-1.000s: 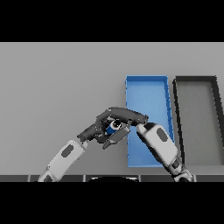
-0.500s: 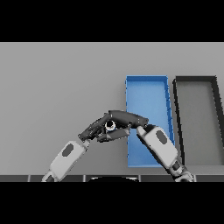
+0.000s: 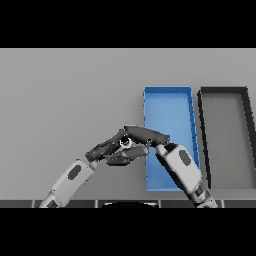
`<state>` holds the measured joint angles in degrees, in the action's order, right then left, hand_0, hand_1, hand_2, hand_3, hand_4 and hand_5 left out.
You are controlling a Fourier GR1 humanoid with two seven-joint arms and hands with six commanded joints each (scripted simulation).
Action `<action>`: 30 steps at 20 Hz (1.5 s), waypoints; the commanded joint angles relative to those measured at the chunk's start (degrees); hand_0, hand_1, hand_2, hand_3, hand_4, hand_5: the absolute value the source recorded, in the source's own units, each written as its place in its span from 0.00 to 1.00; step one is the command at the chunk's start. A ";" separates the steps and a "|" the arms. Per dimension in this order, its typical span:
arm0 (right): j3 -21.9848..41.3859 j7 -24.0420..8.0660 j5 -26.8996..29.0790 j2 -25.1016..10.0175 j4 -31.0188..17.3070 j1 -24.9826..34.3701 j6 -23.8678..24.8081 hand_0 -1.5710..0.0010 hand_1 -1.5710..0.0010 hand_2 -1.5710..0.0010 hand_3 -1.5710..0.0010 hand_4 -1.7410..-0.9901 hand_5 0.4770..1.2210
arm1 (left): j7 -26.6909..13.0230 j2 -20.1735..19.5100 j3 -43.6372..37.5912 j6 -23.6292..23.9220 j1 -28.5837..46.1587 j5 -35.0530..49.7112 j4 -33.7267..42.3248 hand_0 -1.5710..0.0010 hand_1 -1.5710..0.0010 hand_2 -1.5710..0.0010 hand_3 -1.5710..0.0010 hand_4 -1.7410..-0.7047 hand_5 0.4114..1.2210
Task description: Pick up the blue pipe and place it into the blue bin.
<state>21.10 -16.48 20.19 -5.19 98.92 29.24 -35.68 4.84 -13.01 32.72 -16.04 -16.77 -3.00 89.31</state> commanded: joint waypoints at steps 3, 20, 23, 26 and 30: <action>-0.33 0.64 -0.96 0.43 -0.42 0.27 -0.28 0.00 0.00 0.00 0.00 0.33 0.99 | -2.49 0.07 -0.02 0.62 -0.70 -0.67 -0.34 0.92 0.93 0.93 0.93 0.80 0.40; -8.46 -16.83 24.65 -2.38 3.58 10.29 12.77 0.00 0.00 0.00 0.00 0.09 0.96 | -9.22 1.69 -0.16 0.61 0.24 1.51 -0.94 1.00 1.00 1.00 1.00 0.80 0.11; -13.55 -17.27 32.49 -5.46 2.23 19.45 18.47 0.00 0.00 0.00 0.00 0.04 0.89 | -8.95 1.43 -0.16 0.51 0.55 1.40 -1.21 1.00 1.00 1.00 1.00 0.80 0.11; -17.83 -13.91 30.93 -8.82 -2.69 25.91 20.72 0.00 0.00 0.00 0.00 0.02 0.86 | -8.21 1.14 0.20 0.77 0.90 0.97 0.08 1.00 1.00 1.00 1.00 0.80 0.11; -22.13 -11.15 24.56 -12.84 -13.86 32.20 23.35 0.00 0.00 0.00 0.00 0.01 0.87 | -8.30 0.45 -0.43 -0.17 1.01 2.35 0.64 1.00 1.00 1.00 1.00 0.80 0.10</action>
<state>-1.07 -27.76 44.61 -18.08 84.96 61.44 -12.25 -3.47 -12.54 32.29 -16.20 -15.78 -0.65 89.96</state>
